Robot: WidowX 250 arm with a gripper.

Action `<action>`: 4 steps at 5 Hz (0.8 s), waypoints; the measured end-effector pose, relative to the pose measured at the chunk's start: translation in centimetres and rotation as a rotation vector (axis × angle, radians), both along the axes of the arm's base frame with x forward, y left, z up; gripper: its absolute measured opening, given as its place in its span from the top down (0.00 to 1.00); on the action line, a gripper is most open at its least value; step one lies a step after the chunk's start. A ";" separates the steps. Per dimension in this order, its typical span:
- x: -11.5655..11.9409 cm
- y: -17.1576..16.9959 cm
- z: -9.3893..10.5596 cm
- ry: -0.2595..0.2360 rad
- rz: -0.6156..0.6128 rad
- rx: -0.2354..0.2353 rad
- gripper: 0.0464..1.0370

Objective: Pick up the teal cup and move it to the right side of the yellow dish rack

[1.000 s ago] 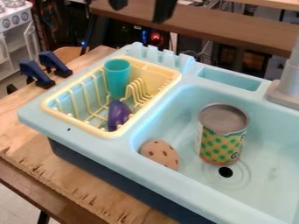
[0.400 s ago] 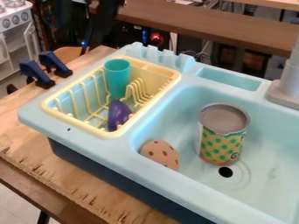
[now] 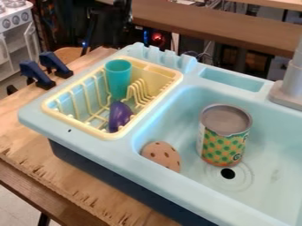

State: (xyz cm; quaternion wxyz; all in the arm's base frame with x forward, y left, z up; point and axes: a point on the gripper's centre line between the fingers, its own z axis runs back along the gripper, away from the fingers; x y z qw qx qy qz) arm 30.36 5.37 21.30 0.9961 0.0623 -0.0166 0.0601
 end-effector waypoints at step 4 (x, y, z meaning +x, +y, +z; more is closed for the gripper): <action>3.3 -0.7 -2.5 -0.102 -0.145 -0.096 0.04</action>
